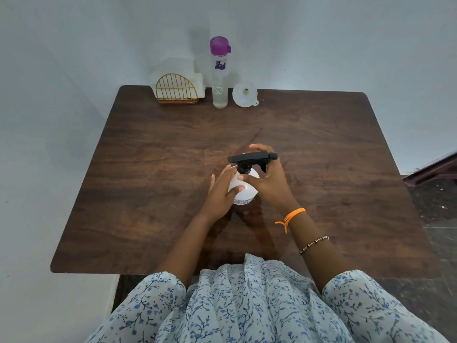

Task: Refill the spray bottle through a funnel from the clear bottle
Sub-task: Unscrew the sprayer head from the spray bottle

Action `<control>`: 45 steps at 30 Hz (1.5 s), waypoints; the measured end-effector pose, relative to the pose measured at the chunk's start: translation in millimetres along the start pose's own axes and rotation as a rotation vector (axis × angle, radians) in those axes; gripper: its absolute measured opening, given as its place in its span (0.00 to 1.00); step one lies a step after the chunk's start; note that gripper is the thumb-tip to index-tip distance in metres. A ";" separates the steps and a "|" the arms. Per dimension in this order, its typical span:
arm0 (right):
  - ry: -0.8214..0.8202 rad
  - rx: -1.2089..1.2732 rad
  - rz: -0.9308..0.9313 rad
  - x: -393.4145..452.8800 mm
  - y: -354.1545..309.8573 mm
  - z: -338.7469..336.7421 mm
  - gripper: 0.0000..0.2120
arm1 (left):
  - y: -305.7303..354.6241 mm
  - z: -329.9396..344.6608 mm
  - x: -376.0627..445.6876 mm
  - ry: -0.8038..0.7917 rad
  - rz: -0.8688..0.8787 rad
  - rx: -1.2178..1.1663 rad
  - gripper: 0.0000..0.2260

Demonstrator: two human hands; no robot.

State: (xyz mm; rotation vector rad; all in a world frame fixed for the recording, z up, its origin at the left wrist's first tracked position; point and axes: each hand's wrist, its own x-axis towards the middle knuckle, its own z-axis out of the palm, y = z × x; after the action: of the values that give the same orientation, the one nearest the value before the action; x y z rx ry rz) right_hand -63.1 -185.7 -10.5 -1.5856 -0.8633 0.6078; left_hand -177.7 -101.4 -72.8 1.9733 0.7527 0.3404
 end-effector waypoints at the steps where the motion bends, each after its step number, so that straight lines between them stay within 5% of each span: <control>1: -0.002 0.007 0.005 1.0 0.7 1.7 0.27 | 2.8 -0.3 -0.9 0.001 0.000 -0.012 0.21; 23: -0.023 0.104 0.021 16.8 -27.8 -16.7 0.09 | 5.4 -4.0 -2.6 -0.033 -0.026 0.038 0.23; 45: 0.199 0.702 -0.094 38.5 -77.4 -56.4 0.08 | 1.2 -3.2 0.5 -0.025 -0.035 0.046 0.23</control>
State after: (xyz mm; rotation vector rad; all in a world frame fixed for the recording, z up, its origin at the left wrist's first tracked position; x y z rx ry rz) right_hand -11.7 -184.0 79.0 -0.9410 -0.4893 0.5889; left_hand -178.5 -99.3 -70.2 2.0018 0.7840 0.2793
